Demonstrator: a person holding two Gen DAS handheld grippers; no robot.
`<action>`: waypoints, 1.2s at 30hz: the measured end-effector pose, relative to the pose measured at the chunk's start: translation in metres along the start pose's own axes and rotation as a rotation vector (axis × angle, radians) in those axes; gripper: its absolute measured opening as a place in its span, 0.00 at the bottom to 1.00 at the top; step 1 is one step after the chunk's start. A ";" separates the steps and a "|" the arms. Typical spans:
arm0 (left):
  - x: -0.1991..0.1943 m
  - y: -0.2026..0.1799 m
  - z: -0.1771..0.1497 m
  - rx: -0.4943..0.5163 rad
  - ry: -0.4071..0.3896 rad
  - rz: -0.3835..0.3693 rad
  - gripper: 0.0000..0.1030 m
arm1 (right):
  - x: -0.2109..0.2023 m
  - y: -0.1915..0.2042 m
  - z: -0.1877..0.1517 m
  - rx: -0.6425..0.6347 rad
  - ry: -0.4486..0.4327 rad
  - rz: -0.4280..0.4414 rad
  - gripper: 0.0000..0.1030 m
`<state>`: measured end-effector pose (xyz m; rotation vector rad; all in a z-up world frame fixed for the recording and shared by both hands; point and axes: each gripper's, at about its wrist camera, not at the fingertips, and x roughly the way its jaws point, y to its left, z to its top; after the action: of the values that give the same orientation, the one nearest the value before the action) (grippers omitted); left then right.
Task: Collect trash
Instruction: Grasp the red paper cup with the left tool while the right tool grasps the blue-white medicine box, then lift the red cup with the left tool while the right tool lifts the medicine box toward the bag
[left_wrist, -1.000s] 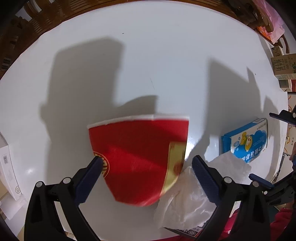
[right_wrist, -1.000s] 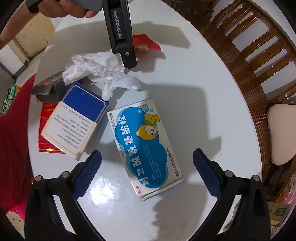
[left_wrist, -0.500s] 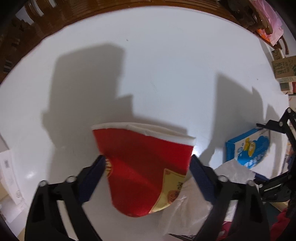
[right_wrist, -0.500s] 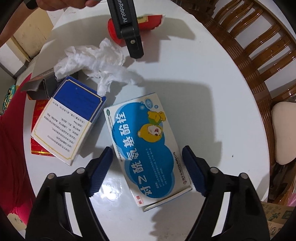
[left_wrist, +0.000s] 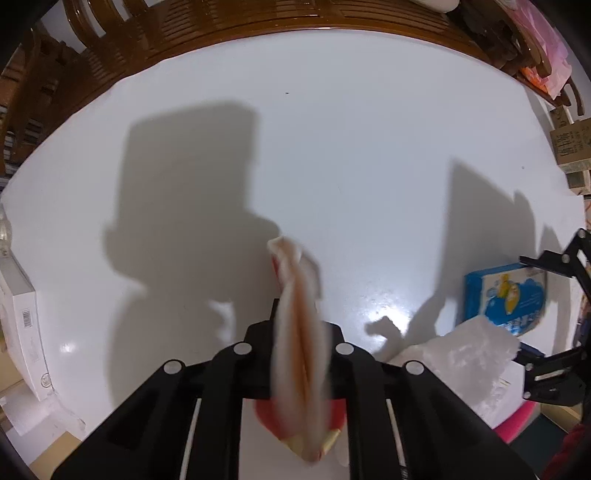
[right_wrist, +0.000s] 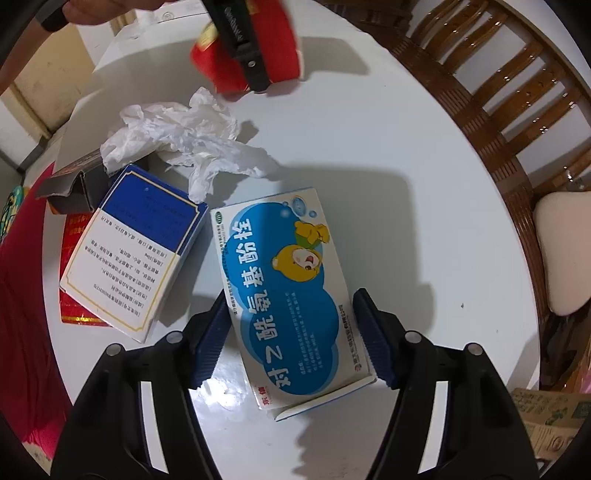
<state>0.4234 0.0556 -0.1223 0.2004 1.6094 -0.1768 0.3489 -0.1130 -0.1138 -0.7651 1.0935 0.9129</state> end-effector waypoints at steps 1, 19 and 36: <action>0.000 0.001 -0.002 -0.012 -0.007 0.001 0.12 | -0.001 0.001 -0.001 0.006 -0.003 -0.014 0.62; -0.007 -0.003 -0.033 -0.032 -0.052 -0.017 0.06 | -0.043 -0.010 -0.037 0.248 -0.136 -0.221 0.59; -0.049 0.015 -0.054 -0.056 -0.133 -0.021 0.06 | -0.077 0.018 -0.048 0.430 -0.217 -0.393 0.56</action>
<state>0.3768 0.0819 -0.0704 0.1262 1.4831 -0.1575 0.2994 -0.1646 -0.0556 -0.4840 0.8644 0.3948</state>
